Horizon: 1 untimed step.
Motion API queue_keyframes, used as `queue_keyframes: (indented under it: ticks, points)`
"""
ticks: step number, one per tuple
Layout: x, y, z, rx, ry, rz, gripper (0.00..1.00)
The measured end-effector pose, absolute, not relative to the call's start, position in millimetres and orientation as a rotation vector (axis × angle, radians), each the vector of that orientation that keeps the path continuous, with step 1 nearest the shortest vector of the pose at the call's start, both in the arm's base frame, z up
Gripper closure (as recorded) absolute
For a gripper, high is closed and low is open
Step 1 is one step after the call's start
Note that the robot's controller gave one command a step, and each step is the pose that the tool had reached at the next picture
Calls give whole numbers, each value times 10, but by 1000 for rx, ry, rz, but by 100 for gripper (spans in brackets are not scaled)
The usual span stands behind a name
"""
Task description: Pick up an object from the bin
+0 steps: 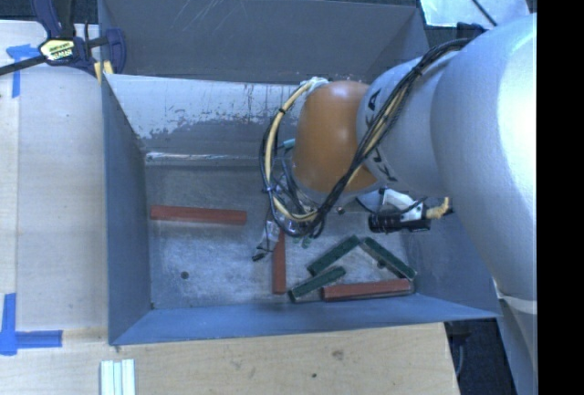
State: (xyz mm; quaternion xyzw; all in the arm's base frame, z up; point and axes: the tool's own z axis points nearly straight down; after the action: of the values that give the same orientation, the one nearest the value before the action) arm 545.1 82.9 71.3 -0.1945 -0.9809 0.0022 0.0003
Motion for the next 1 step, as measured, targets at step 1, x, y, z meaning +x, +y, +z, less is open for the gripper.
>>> queue_keyframes:
  ticks: [1]
  points:
    - [5474,884,724,-601,-3088,-1,100]
